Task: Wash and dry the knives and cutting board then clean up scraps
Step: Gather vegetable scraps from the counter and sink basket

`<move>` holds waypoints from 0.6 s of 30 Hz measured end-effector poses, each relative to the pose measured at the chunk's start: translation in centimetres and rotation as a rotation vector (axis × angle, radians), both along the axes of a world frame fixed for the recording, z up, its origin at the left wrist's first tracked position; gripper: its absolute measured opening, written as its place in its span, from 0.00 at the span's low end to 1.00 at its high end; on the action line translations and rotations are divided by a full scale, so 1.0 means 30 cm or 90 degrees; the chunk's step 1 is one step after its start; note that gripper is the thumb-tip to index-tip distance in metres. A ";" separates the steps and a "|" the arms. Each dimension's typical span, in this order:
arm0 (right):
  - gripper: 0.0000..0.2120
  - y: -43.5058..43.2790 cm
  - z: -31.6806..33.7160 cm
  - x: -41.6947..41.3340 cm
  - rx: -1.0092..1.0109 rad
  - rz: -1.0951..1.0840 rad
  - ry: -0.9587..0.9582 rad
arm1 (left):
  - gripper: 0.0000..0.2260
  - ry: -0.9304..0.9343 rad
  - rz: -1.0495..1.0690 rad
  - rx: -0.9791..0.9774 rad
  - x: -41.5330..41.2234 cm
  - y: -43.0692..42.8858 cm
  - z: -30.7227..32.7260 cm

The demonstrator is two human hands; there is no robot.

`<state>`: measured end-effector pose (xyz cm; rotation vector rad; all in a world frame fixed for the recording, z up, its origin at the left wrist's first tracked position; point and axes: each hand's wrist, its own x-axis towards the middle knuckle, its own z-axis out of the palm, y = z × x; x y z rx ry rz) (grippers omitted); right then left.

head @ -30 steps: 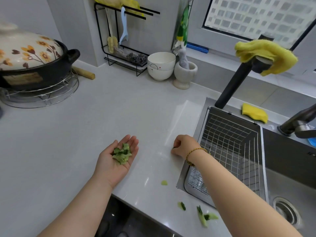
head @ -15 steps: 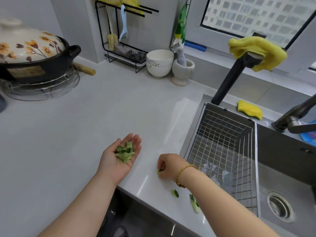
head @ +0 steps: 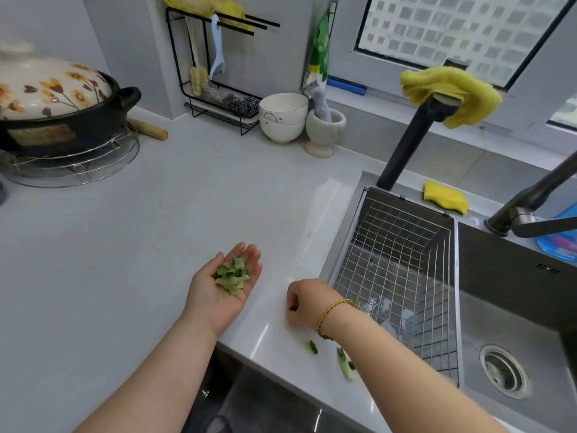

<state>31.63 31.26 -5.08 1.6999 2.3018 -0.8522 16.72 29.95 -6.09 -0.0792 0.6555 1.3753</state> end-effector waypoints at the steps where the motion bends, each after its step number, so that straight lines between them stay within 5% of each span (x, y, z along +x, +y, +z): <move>1: 0.15 0.002 0.006 0.003 0.004 -0.016 0.031 | 0.25 -0.003 -0.003 -0.001 0.004 0.003 -0.001; 8: 0.10 0.016 0.137 -0.070 0.154 -0.099 0.354 | 0.19 -0.003 -0.056 -0.029 0.081 0.047 -0.007; 10: 0.04 0.024 0.144 -0.091 0.184 -0.088 0.315 | 0.17 0.010 -0.082 -0.029 0.105 0.061 -0.009; 18: 0.14 0.040 0.135 -0.041 0.249 -0.033 0.166 | 0.19 0.019 -0.118 -0.025 0.151 0.102 0.009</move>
